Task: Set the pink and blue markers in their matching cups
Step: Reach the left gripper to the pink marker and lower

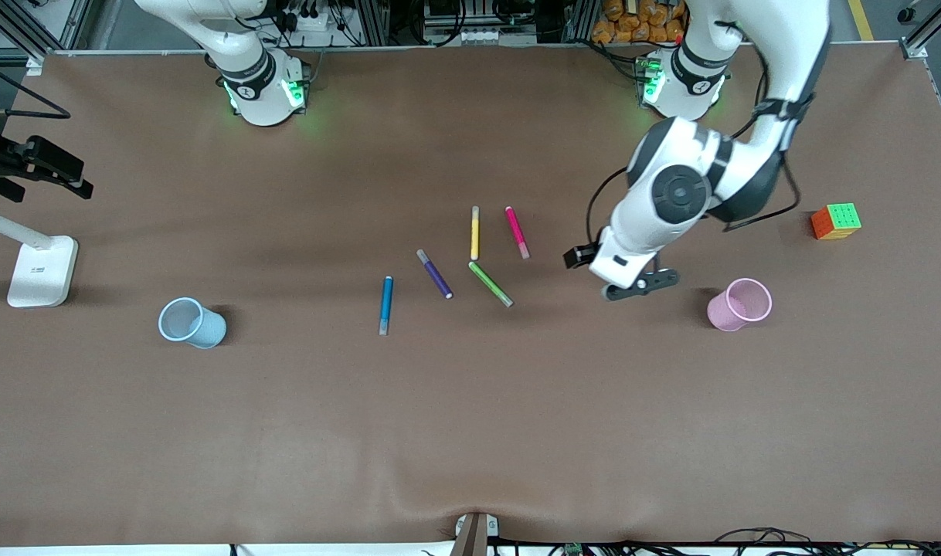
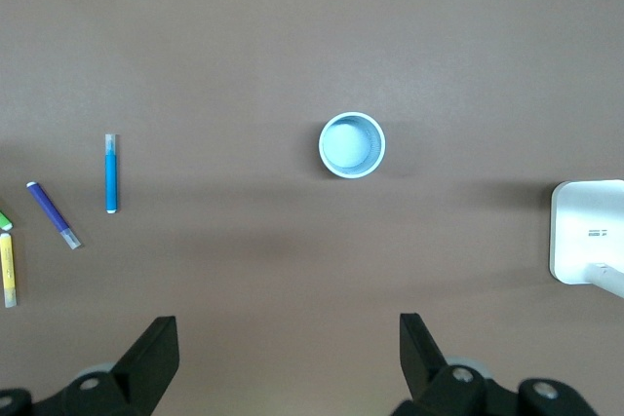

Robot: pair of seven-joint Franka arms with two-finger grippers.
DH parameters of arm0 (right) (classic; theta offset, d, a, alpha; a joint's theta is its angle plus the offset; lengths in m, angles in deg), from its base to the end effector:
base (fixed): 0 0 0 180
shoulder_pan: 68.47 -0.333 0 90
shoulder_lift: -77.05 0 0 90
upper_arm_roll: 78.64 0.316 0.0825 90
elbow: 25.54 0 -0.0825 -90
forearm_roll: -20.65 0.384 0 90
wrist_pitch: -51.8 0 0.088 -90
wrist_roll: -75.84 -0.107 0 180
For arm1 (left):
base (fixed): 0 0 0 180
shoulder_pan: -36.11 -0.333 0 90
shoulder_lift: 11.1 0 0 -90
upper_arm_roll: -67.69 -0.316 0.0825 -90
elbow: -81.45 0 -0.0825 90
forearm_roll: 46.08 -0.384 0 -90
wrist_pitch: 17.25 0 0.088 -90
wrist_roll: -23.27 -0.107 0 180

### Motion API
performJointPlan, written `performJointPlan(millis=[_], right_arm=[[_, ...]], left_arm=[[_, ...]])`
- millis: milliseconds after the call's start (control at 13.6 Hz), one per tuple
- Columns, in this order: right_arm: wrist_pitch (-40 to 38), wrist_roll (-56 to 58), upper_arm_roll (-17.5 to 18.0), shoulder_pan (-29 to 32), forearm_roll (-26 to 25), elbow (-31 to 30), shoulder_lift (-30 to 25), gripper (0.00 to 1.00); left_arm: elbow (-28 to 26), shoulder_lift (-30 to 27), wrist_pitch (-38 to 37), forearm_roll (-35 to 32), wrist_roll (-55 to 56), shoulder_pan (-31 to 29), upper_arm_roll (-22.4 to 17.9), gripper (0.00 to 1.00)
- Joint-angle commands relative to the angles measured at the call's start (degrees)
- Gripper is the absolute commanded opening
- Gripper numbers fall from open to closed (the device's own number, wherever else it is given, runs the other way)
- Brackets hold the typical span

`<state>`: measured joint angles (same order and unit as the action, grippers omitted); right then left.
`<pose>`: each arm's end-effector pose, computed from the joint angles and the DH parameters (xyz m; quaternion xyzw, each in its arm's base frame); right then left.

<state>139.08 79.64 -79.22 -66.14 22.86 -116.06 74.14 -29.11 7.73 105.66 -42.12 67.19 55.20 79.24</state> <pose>0.5335 -0.0230 0.6438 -0.9998 -0.0086 0.0017 0.0197 0.5215 -0.3063 0.3133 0.9870 0.1389 -0.0794 0.0156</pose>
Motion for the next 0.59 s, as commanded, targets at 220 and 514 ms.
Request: performJointPlan(millis=[220, 514], right_arm=[[-0.5, 0.3, -0.5, -0.1, 0.6, 0.5, -0.3, 1.00], [-0.9, 0.3, -0.6, 0.7, 0.6, 0.5, -0.3, 1.00]], left_arm=[[-1.3, 5.6, 7.3, -1.1, 14.6, 8.6, -0.4, 1.00], [-1.8, 9.0, 10.6, -7.9, 24.2, 11.8, -0.2, 1.00]])
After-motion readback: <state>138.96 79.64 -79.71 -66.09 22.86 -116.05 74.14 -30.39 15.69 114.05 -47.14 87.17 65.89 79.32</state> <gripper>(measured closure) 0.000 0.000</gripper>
